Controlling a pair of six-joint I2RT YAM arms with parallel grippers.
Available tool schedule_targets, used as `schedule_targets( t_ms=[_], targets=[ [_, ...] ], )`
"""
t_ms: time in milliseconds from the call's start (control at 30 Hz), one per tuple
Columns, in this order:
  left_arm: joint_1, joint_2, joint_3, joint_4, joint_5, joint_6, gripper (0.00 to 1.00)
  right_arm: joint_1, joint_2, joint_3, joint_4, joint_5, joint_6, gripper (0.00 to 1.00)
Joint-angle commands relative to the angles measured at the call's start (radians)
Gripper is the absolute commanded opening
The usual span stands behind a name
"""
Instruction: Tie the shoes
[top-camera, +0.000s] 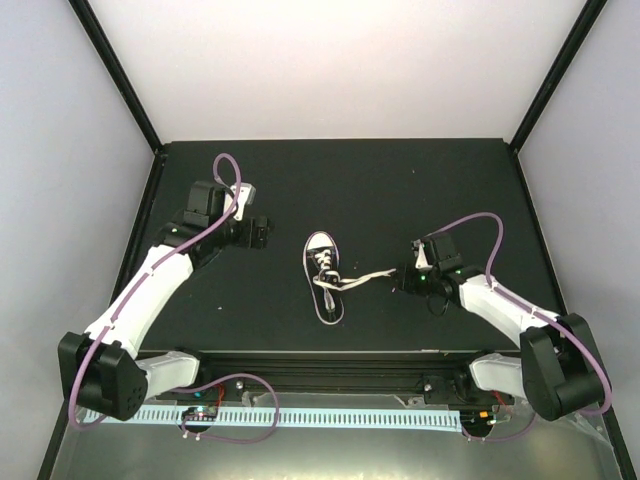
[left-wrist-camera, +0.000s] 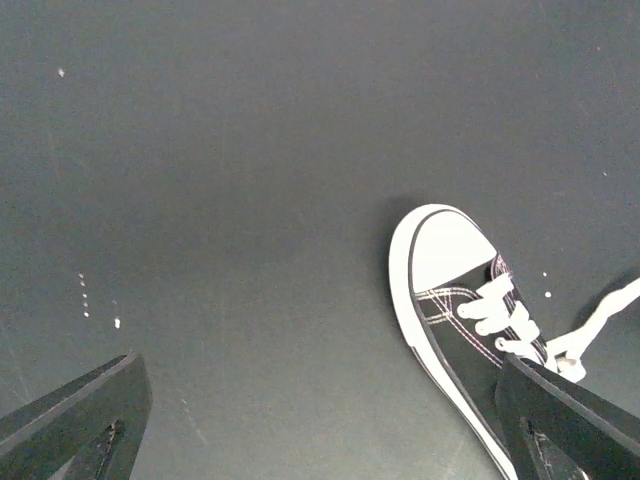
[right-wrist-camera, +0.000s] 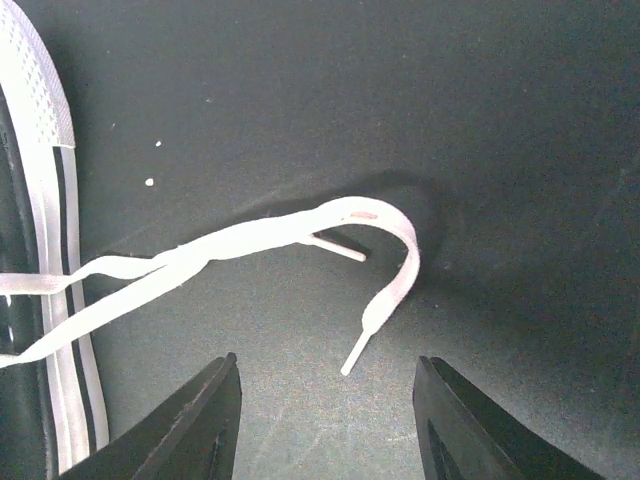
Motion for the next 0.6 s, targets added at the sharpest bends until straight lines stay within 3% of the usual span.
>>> schedule_targets(
  t_ms=[0, 200, 300, 567],
  targets=[
    [0.004, -0.034, 0.023, 0.033, -0.048, 0.046, 0.97, 0.011, 0.003, 0.029, 0.007, 0.021, -0.027, 0.49],
    [0.004, -0.027, 0.006, 0.023, -0.035, 0.062, 0.97, 0.011, 0.078, 0.04, 0.017, 0.098, -0.044, 0.48],
    [0.004, -0.017, 0.003, 0.028, -0.024, 0.062, 0.96, 0.011, 0.118, 0.056, 0.014, 0.165, -0.041, 0.43],
    [0.002, 0.011, 0.005, 0.028, 0.003, 0.056, 0.95, 0.011, 0.194, 0.088, 0.051, 0.196, -0.05, 0.39]
  ],
)
